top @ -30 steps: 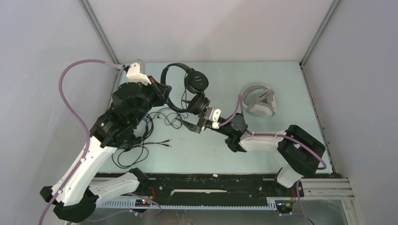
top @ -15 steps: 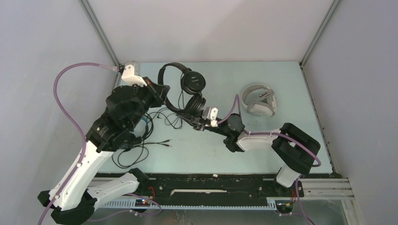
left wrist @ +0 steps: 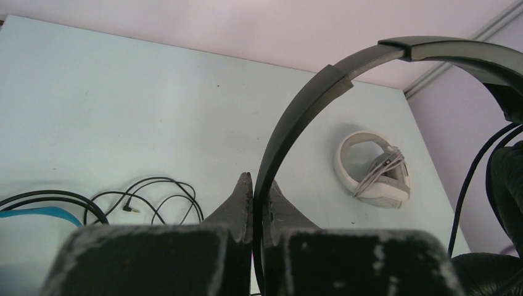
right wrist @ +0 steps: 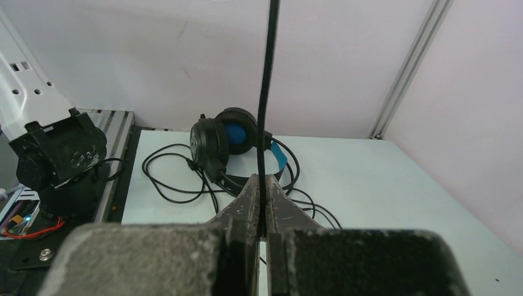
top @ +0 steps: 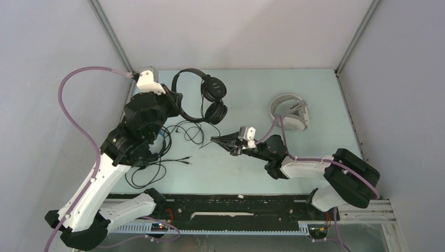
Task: Wrap the headphones
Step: Wrap the headphones cable around the headphones.
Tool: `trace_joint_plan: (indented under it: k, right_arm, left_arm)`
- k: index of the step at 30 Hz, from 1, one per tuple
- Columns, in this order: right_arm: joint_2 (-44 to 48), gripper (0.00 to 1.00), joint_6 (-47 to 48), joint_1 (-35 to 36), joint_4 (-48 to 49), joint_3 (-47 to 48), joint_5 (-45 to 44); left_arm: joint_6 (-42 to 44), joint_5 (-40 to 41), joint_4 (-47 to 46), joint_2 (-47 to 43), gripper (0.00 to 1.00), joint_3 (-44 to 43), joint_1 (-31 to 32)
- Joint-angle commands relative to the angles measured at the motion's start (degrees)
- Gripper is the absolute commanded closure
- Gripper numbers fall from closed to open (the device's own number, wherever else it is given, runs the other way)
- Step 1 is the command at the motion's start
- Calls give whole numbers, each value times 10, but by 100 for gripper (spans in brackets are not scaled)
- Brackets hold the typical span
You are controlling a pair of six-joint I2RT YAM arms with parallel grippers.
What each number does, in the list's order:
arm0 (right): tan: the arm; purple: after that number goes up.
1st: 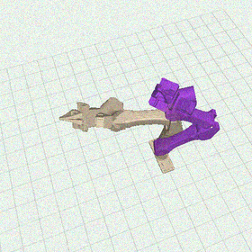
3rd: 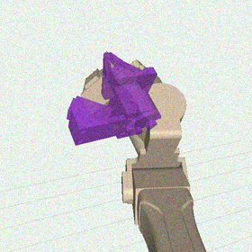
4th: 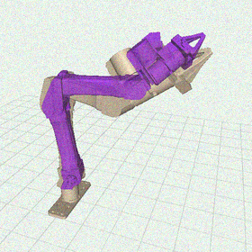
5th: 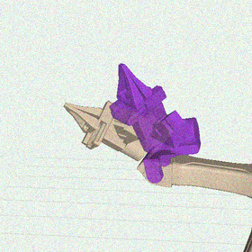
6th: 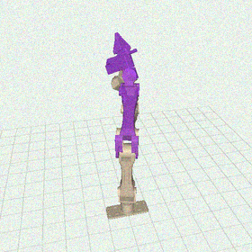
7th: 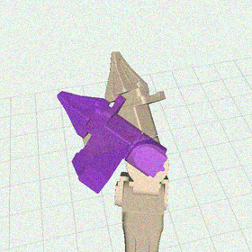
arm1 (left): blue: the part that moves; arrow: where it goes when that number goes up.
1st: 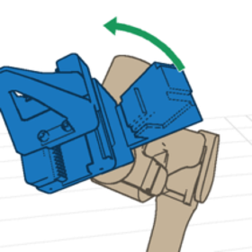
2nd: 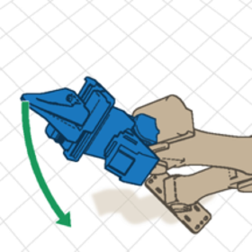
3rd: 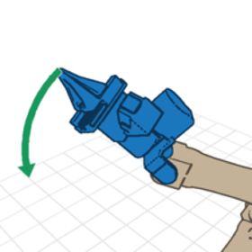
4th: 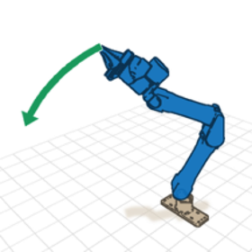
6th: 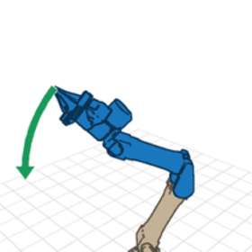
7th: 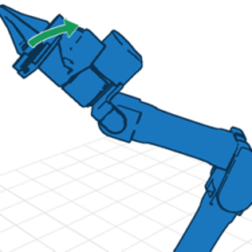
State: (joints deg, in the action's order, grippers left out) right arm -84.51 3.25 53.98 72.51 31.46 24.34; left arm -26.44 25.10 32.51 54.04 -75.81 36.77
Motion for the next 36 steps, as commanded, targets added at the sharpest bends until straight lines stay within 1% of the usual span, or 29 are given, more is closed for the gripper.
trace_joint_plan:
  k: [1, 3, 9, 13, 18, 24, 28, 31, 33, 36]
  right_arm:
    - [32, 100, 8, 4, -26, -11, -25]
    - [30, 100, 4, 4, -24, -11, -26]
    - [19, 100, -17, -13, -7, -11, -51]
    - [-6, 100, -27, -25, -3, -11, -54]
    - [-32, 100, -30, -32, 16, -11, -61]
    - [-28, 100, -30, -37, -3, -11, -71]
    - [-22, 100, -30, -38, 4, -11, -60]
    - [-14, 100, -26, -44, 5, 1, -42]
    - [-5, 100, -29, -57, -13, 13, -48]
    - [5, 100, -62, -88, -15, 15, -37]
  left_arm:
    - [7, 24, -30, 0, 100, -42, -5]
    - [6, 21, -30, 3, 100, -40, -8]
    - [-28, -46, -24, -1, 100, -41, -31]
    - [-66, -131, -38, -17, 100, -31, -68]
    - [-92, -166, -48, -31, 100, -24, -72]
    - [-102, -208, -67, -41, 100, -15, -85]
    - [-65, -225, -74, -40, 100, -3, -86]
    - [-32, -243, -42, -31, 100, 0, -86]
    - [-14, -293, -36, -35, 100, 14, -86]
    - [32, -364, -16, -37, 100, 24, -86]
